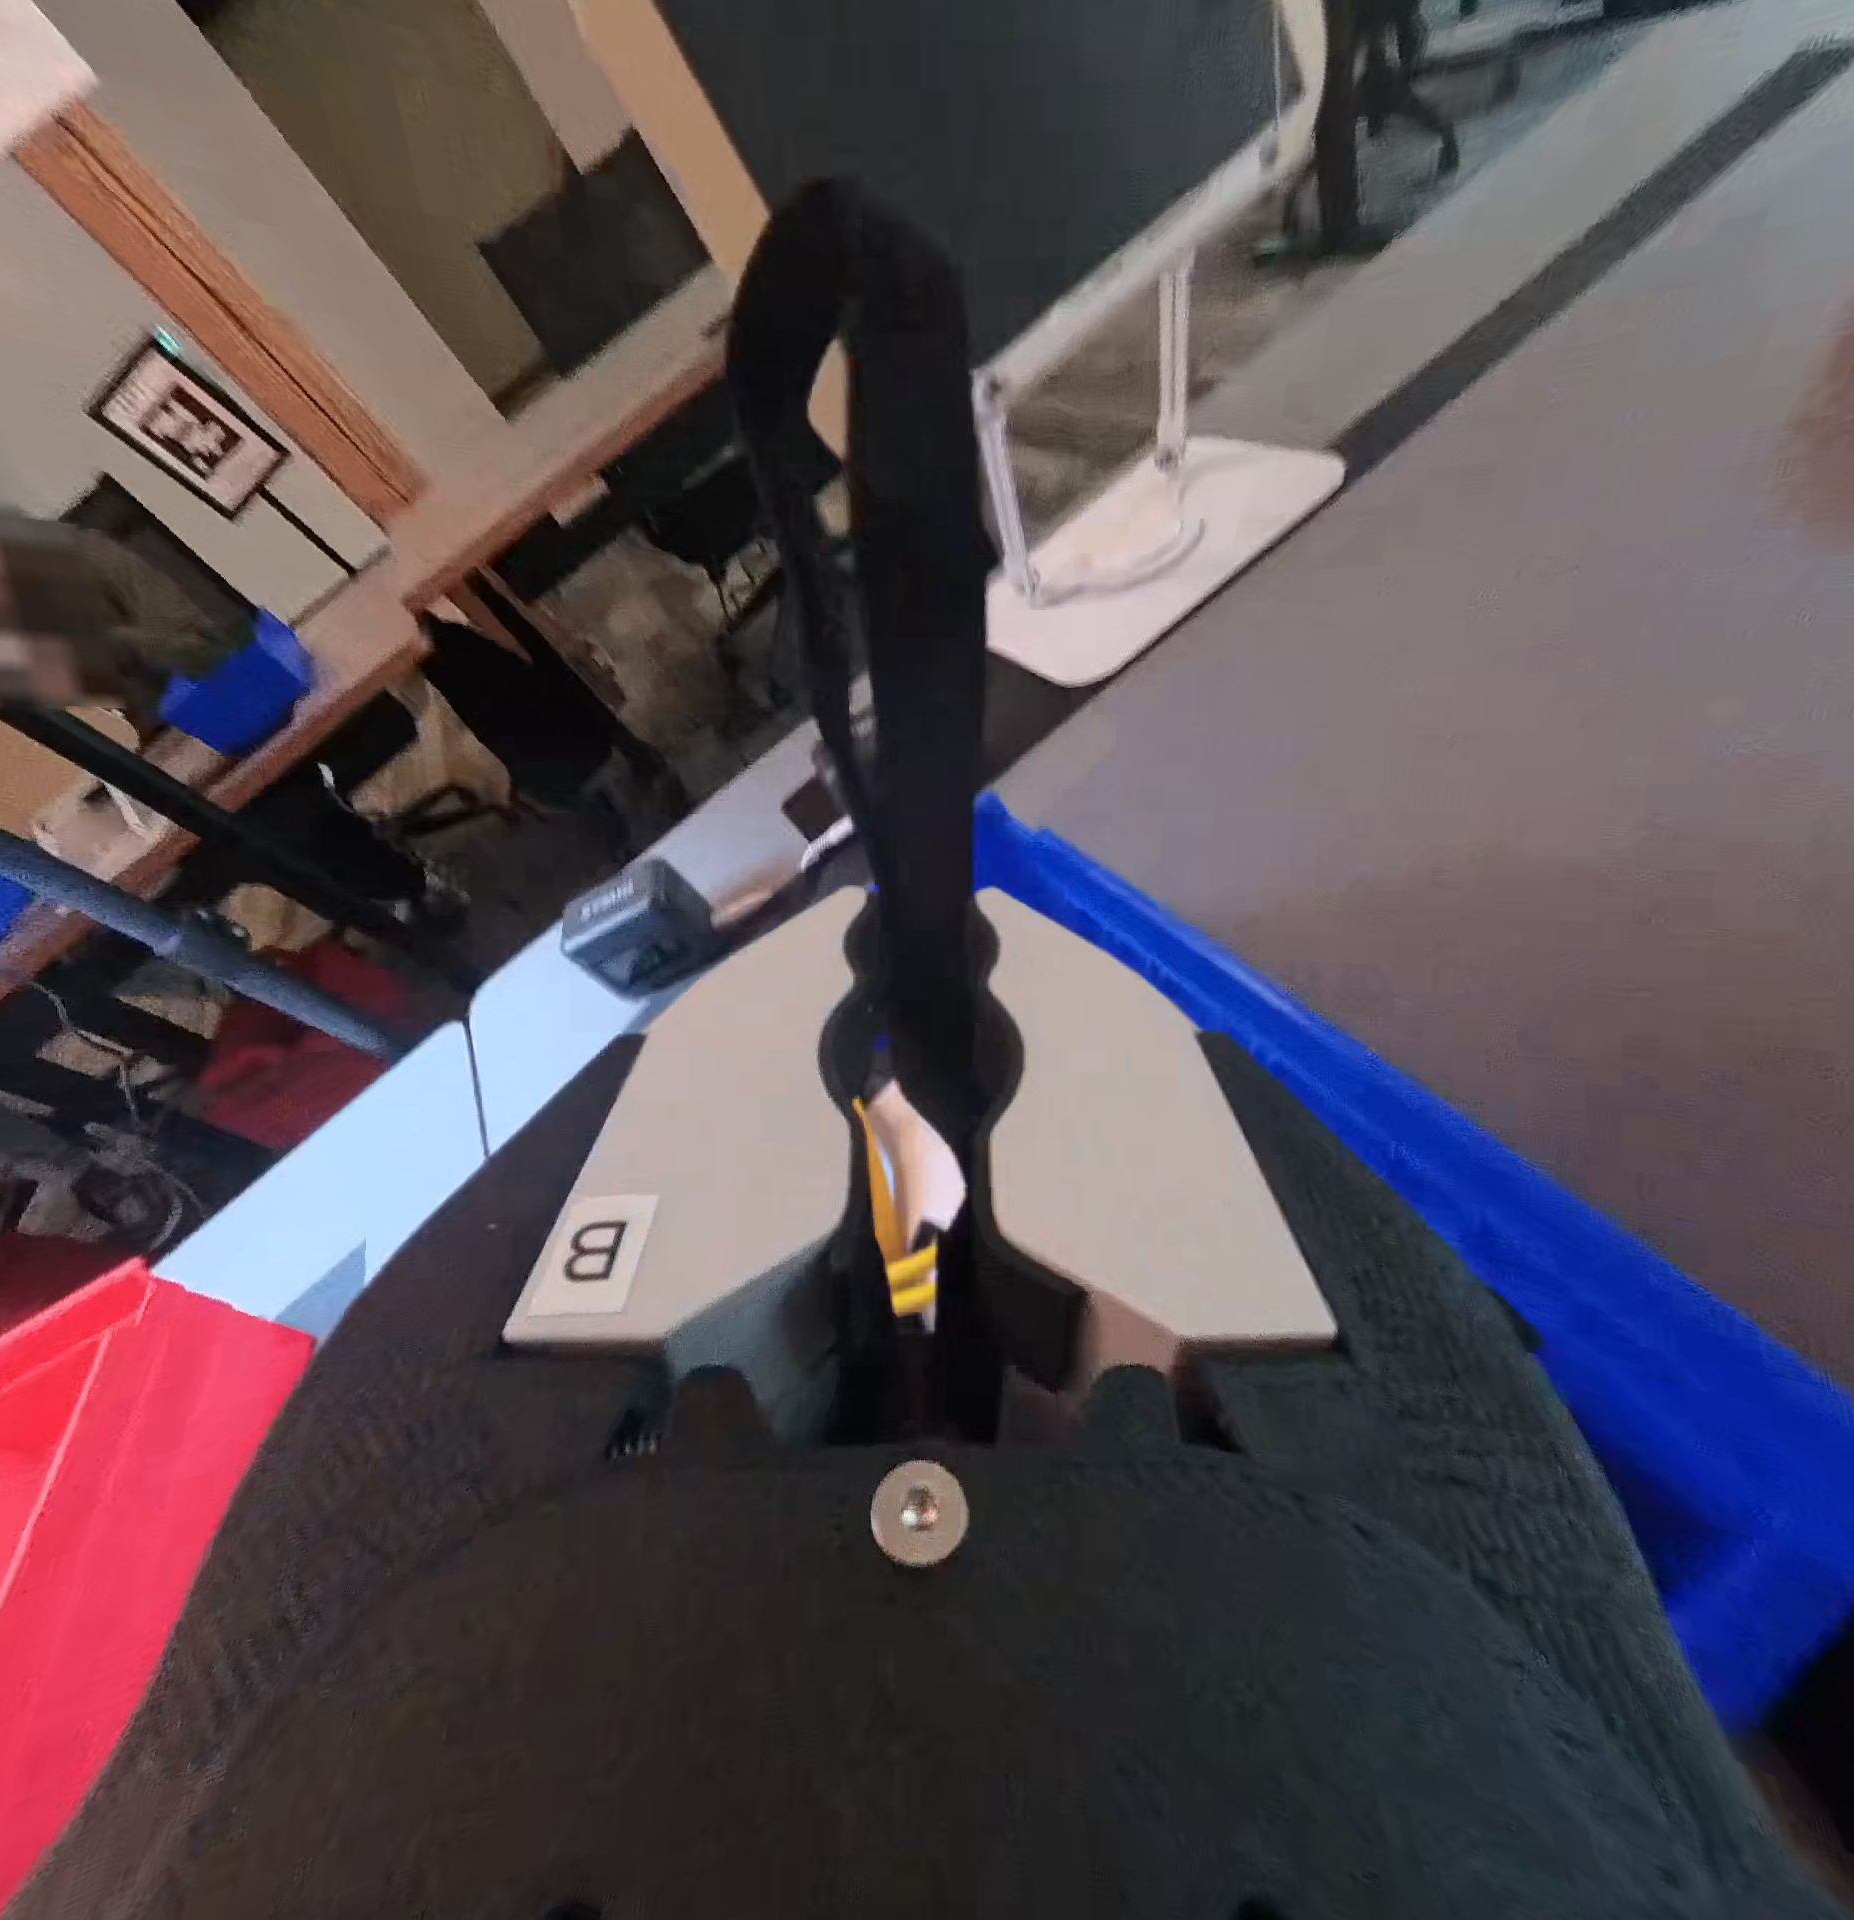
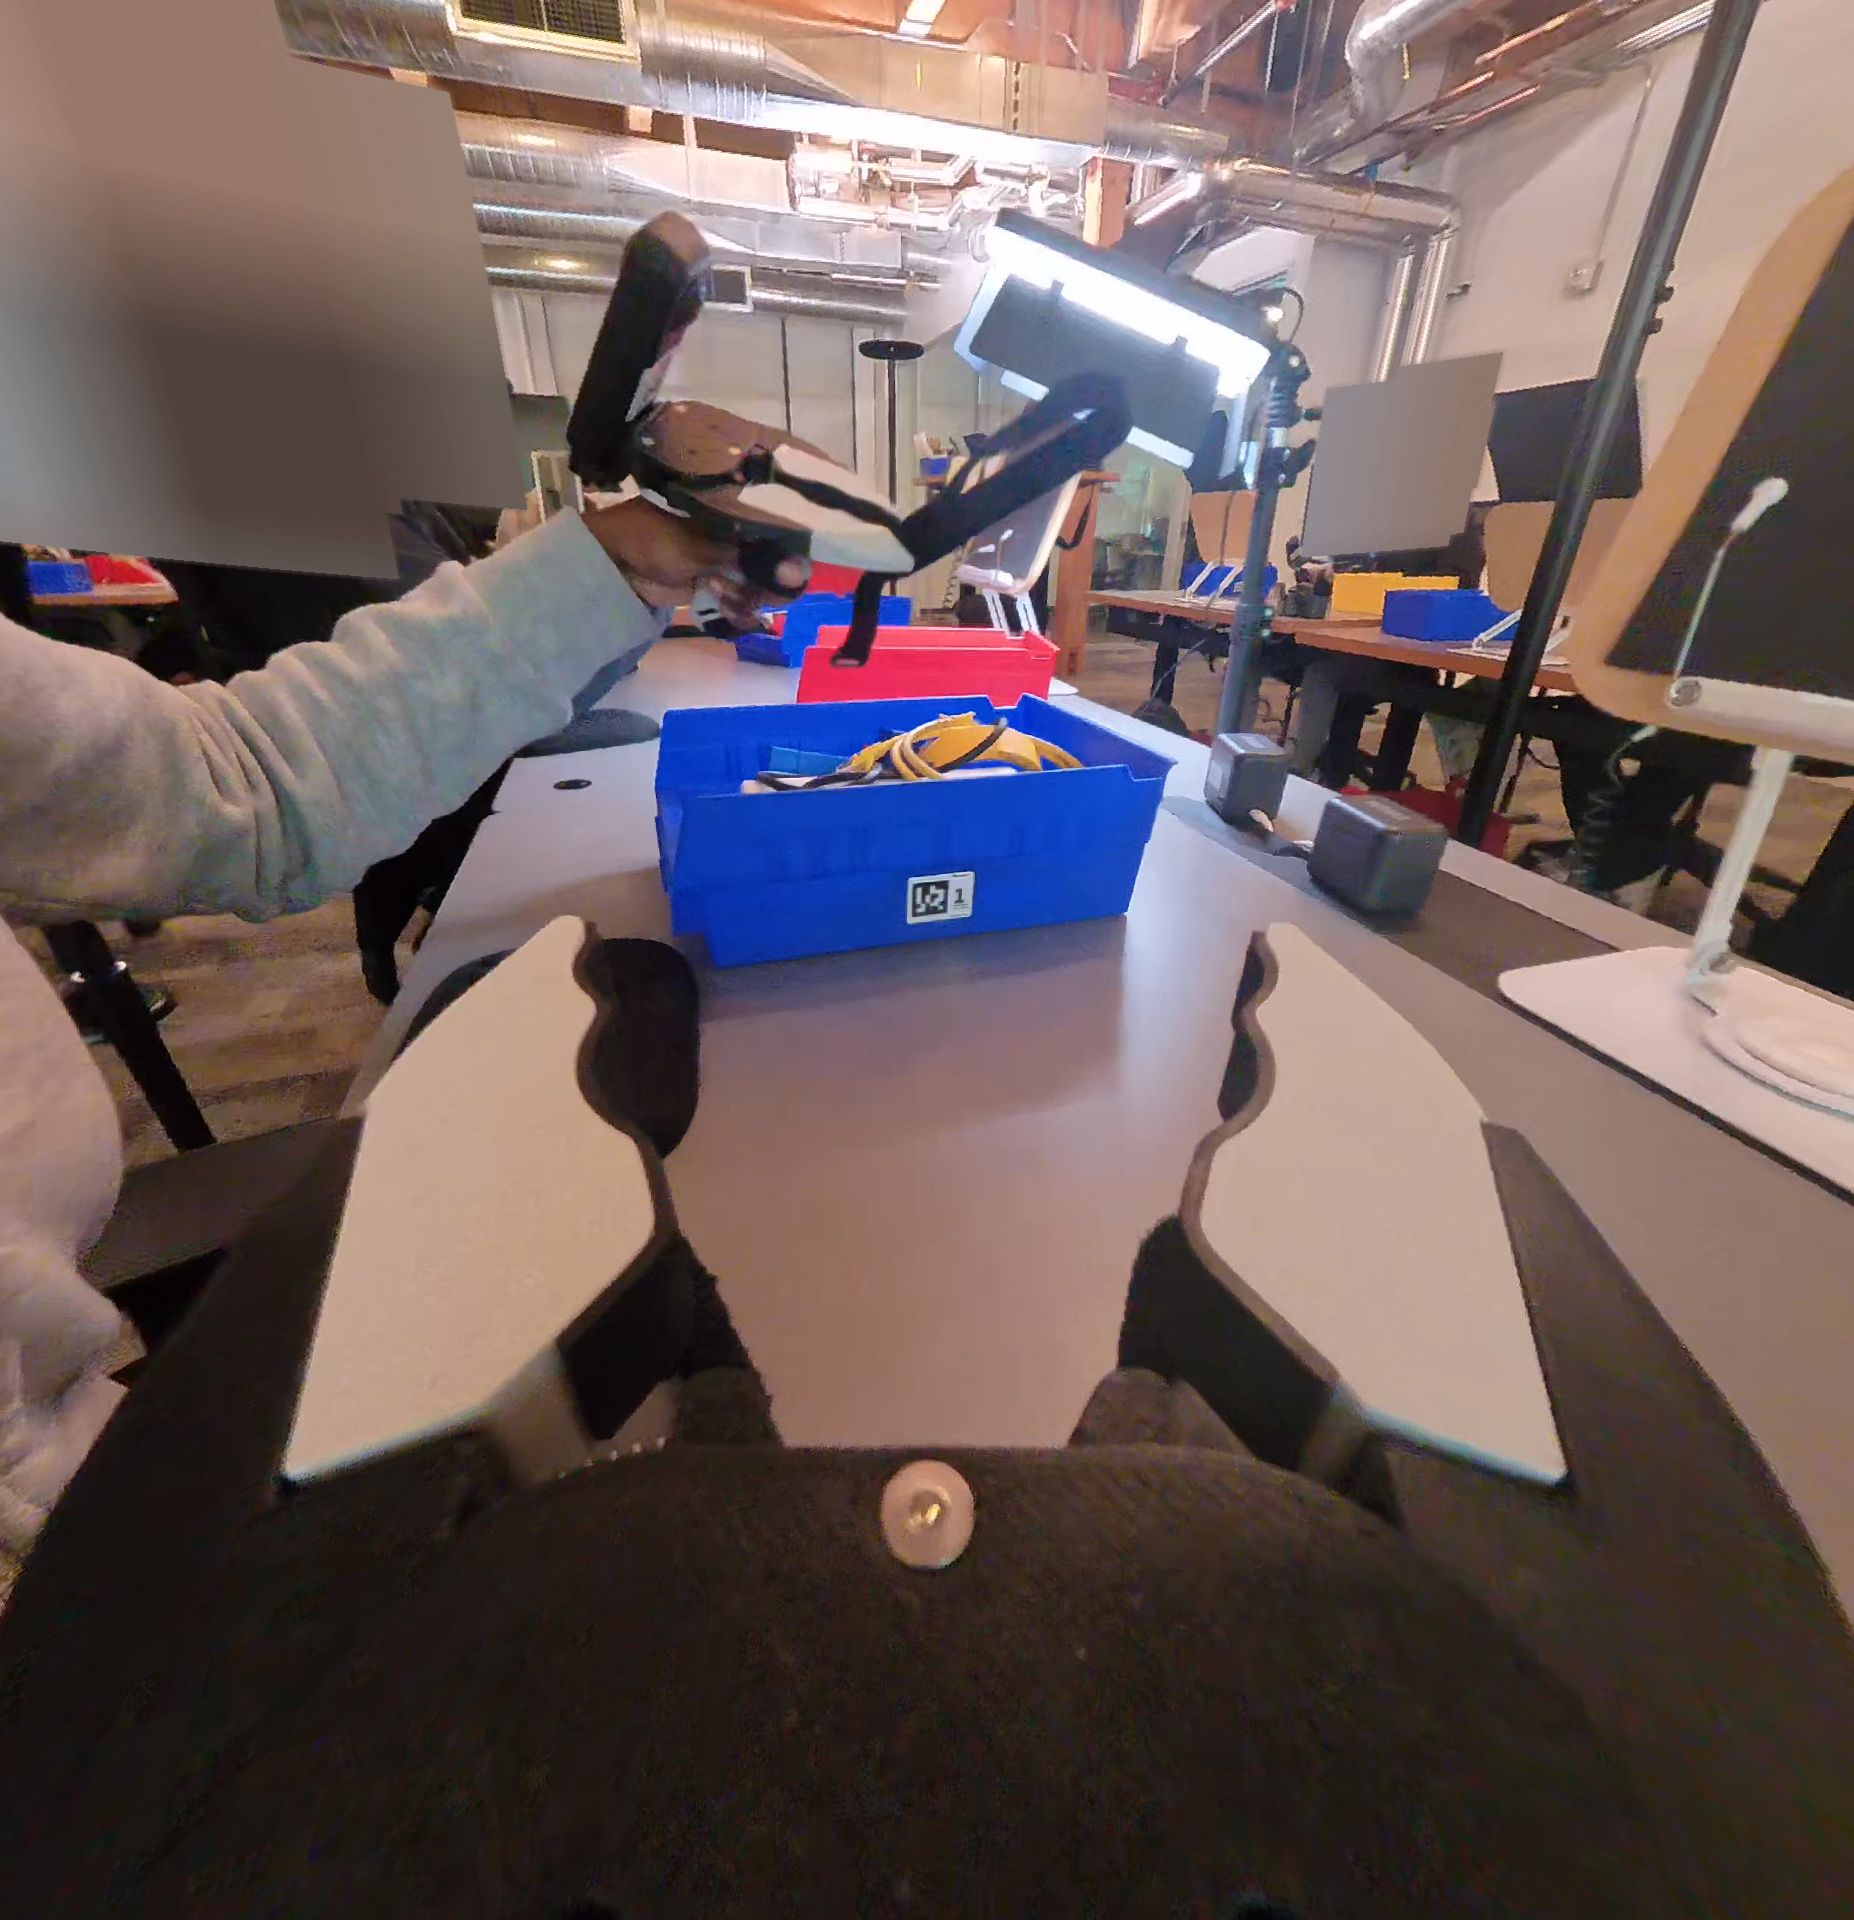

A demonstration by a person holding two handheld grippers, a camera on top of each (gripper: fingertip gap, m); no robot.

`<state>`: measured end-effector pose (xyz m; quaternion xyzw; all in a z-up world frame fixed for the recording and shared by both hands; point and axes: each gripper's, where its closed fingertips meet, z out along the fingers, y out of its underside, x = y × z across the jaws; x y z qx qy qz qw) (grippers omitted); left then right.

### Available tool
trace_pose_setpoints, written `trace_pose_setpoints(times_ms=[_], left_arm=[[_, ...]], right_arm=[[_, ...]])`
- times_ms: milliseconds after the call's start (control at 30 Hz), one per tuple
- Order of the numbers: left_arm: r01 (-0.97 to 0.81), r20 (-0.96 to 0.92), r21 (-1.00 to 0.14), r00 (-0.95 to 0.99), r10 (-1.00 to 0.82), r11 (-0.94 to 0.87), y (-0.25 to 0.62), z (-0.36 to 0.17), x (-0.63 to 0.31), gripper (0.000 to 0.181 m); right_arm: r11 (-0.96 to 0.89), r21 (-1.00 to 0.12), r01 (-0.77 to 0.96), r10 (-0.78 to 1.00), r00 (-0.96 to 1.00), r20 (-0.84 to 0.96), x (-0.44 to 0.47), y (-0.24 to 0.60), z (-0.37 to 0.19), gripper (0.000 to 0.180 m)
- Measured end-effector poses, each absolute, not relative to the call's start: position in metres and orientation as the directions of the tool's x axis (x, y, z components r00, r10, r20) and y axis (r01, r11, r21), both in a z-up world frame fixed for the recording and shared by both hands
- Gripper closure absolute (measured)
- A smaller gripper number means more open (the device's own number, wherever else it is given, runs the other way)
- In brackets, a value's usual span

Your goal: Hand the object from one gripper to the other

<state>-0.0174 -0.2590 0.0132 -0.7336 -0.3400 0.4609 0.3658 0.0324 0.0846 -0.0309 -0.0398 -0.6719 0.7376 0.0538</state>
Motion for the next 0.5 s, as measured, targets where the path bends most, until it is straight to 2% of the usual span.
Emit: trace_pose_setpoints(times_ms=[133,300,400,500], left_arm=[[-0.072,-0.422,-0.905,0.293,0.858,-0.420,-0.215,0.064,-0.024,0.168],[-0.318,-0.362,-0.912,0.330,0.872,-0.258,-0.147,0.118,-0.024,0.169],[-0.395,-0.259,-0.916,0.446,0.857,-0.072,-0.107,0.135,-0.024,0.169],[-0.422,-0.164,-0.896,0.604,0.780,0.139,-0.066,0.138,-0.023,0.170]], right_arm=[[-0.063,-0.996,-0.068,0.073,-0.995,0.064,0.041,0.066,-0.007,0.073],[-0.084,-0.982,-0.168,0.060,-0.985,0.163,0.037,0.041,0.055,0.083],[-0.134,-0.978,-0.161,0.076,-0.985,0.152,0.025,0.031,0.100,0.090],[-0.140,-0.986,-0.086,0.078,-0.994,0.075,0.007,0.026,0.130,0.094]])
